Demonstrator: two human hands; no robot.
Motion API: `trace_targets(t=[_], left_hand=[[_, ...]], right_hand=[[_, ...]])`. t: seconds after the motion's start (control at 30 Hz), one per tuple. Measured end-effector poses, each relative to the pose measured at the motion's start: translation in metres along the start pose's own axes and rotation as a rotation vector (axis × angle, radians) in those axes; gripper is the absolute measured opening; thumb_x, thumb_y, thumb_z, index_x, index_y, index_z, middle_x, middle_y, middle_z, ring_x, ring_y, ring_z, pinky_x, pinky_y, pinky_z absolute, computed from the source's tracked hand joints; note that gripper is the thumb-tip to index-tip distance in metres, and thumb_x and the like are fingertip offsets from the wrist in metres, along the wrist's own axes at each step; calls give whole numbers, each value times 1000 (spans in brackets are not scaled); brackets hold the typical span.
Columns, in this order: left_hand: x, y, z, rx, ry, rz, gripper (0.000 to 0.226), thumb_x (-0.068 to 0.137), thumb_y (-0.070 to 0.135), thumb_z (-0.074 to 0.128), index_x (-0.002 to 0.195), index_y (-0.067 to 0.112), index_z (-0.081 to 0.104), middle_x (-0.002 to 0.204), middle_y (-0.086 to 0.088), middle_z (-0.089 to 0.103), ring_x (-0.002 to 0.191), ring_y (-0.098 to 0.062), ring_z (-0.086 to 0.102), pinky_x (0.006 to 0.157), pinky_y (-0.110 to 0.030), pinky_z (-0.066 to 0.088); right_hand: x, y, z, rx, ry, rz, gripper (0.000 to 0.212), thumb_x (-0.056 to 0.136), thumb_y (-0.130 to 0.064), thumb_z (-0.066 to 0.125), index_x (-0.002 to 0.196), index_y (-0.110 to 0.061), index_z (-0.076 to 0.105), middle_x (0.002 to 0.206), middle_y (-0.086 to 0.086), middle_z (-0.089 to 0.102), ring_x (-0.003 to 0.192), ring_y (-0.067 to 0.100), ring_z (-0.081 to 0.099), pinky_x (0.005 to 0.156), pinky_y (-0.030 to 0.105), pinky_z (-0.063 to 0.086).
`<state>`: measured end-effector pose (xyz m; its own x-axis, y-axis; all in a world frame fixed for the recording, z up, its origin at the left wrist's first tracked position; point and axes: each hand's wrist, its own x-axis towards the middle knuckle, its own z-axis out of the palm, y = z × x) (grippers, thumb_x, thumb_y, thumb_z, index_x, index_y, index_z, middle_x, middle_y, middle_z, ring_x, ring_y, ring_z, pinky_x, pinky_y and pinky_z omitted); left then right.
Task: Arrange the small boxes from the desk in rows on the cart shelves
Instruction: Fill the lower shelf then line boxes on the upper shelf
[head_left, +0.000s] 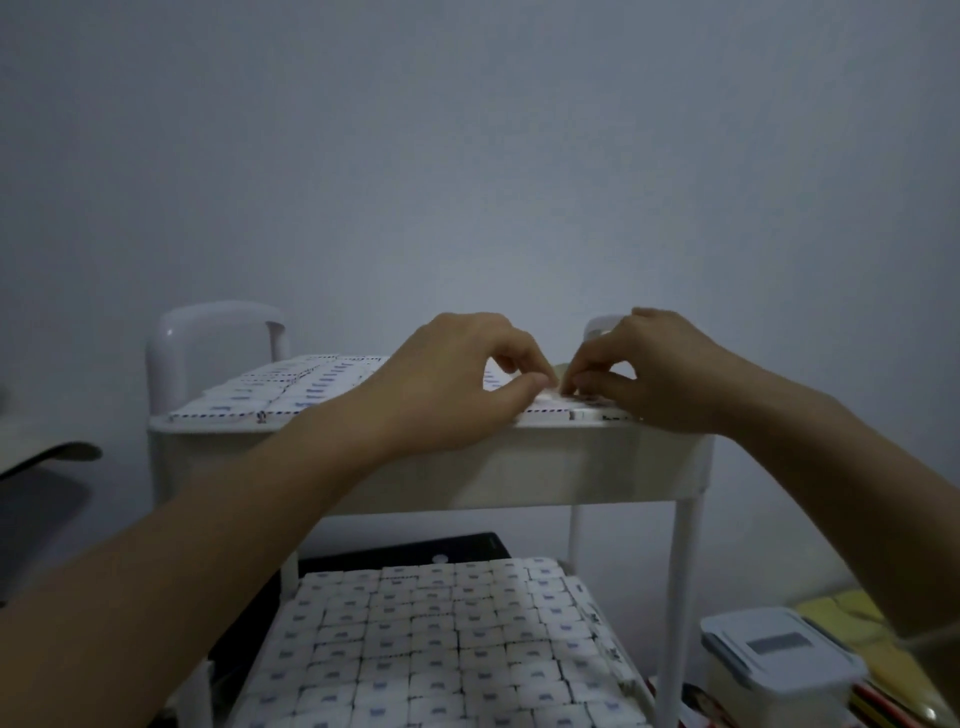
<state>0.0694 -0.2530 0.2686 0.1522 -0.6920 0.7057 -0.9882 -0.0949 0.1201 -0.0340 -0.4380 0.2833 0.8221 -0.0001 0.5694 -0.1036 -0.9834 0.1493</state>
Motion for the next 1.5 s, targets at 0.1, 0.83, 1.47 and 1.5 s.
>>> trace_targets(t=[0.1,0.83,1.47,1.5], left_hand=[[-13,-4,-7,-20,119,16,23,84,34,54,94,29,75,92,12,68,90,-3,61,86,-33,49],[-408,-51,-41,218,285,-750,30,93,12,49,95,38,64,97,23,61,89,3,59,72,-18,45],[-502,-61,-37,549,324,-1228,28,83,31,67,111,27,62,109,9,61,105,-21,55,85,-42,43],[-500,-60,-37,587,301,-1241,34,80,36,66,112,27,62,111,8,62,107,-21,54,86,-43,42]], right_hand=[[-3,-5,-2,7,15,84,21,99,-28,47,106,-34,66,97,-16,70,94,11,59,78,28,41],[-78,-318,196,664,-242,-327,24,98,-24,44,119,-27,55,114,-5,60,103,16,56,81,31,47],[-81,-352,264,1315,-599,290,37,81,-23,76,108,-21,51,100,-1,70,74,7,71,60,22,56],[-81,-350,264,1385,-587,320,36,82,-19,75,109,-20,52,102,1,70,76,8,71,59,21,54]])
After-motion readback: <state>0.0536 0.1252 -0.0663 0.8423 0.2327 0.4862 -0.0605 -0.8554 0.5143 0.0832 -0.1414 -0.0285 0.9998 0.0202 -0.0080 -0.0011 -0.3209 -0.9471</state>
